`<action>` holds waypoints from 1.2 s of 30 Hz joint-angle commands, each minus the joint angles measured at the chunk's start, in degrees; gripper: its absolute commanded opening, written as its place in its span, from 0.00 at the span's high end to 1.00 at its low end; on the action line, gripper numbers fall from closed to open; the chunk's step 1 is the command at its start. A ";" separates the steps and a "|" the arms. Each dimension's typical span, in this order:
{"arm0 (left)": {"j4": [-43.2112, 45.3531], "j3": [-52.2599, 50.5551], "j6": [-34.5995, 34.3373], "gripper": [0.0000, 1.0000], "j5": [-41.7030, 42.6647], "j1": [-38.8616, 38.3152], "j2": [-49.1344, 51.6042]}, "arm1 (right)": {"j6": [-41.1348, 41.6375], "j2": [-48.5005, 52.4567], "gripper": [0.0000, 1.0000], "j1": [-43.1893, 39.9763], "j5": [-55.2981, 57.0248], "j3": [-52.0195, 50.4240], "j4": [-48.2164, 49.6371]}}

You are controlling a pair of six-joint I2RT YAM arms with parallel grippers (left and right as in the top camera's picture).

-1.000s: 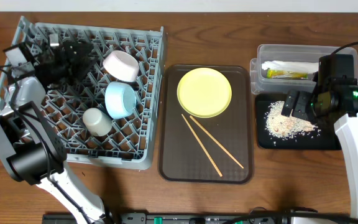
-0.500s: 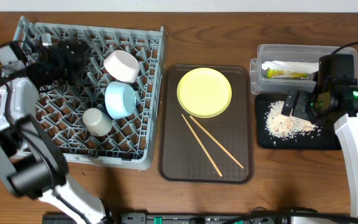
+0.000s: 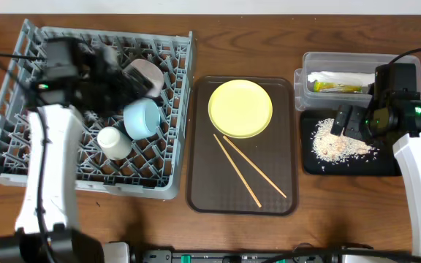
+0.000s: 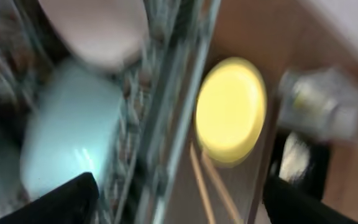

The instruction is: Sort waste into correct bins and load items into the dishwasher

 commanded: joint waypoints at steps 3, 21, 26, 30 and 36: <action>-6.64 0.22 -1.55 0.12 -9.46 -12.02 -0.42 | -0.63 -0.28 0.01 -0.24 0.98 0.81 0.39; -4.22 -2.21 -25.90 0.16 -27.89 -38.40 2.67 | -0.66 -0.28 0.01 -0.24 0.92 0.81 0.28; -0.72 -4.09 -33.83 0.16 -28.22 -42.21 7.08 | -0.66 -0.28 0.01 -0.24 0.92 0.81 0.13; 2.03 -4.13 -35.60 0.17 -28.37 -44.94 12.92 | -0.66 -0.26 0.01 -0.24 0.94 0.81 0.13; 3.06 -4.13 -40.39 0.17 -28.09 -47.76 21.05 | -0.68 -0.28 0.01 -0.24 0.94 0.81 0.02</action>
